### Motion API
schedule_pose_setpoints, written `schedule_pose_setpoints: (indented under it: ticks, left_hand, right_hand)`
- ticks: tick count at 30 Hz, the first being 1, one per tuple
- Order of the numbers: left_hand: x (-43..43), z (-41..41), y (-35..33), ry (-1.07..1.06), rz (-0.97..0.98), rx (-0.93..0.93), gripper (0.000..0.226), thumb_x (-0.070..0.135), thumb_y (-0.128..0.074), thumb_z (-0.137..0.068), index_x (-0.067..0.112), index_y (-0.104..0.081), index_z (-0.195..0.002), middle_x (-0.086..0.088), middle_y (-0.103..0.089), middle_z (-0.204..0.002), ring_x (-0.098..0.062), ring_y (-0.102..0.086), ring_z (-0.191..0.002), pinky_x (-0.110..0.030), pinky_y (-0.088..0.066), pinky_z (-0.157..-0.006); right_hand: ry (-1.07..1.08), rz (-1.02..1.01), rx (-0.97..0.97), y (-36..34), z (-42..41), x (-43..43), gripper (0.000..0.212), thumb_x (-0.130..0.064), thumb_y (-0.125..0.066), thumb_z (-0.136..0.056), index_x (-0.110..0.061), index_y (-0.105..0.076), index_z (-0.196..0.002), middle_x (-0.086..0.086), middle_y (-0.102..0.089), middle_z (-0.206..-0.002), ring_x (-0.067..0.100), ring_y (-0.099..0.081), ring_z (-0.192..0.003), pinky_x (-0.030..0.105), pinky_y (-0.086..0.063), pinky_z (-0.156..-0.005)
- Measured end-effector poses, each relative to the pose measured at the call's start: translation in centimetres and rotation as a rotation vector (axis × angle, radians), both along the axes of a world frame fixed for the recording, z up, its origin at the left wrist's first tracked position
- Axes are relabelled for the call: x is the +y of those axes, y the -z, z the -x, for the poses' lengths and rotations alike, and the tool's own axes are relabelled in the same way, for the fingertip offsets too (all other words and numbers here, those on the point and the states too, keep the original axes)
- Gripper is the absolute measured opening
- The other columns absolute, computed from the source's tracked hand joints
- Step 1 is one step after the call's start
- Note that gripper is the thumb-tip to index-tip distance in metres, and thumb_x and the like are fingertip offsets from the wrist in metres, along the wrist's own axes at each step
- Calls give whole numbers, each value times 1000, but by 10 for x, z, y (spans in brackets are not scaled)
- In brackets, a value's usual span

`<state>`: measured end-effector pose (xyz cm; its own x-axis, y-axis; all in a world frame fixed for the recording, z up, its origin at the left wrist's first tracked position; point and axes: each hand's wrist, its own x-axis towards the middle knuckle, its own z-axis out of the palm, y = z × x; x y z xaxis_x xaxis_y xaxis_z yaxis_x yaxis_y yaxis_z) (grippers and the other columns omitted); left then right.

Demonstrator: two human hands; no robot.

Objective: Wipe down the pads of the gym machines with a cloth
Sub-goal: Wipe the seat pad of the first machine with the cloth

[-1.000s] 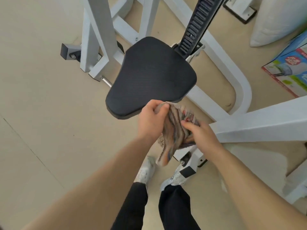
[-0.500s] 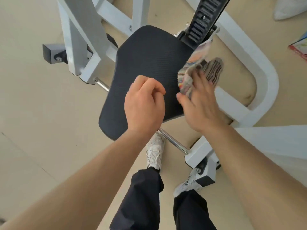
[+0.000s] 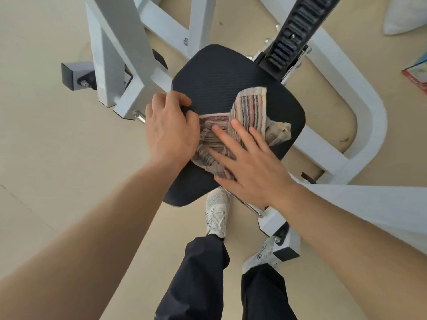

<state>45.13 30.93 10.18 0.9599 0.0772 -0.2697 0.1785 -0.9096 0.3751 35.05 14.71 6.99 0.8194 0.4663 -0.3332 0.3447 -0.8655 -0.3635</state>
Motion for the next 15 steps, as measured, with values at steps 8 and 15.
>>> schedule_pose_setpoints:
  ticks: [8,15]
  left_hand:
    - [25,-21,-11,-457,294,165,21,20,-50,-87,24,-68,-97,10,-66,-100,-13,-61,-96,-32,-49,-89]
    - [43,-11,-9,-588,423,247,12,21,-57,-80,24,-67,-75,7,-70,-82,-17,-65,-85,-34,-51,-80]
  right_hand:
    - [345,26,-11,-4,-4,37,64,-56,-26,-100,-25,-37,-155,9,-7,-171,43,-3,-155,60,-10,-124]
    - [153,20,-11,3,-25,26,65,-59,-18,-99,-33,-27,-158,3,-9,-171,35,-4,-157,51,-7,-125]
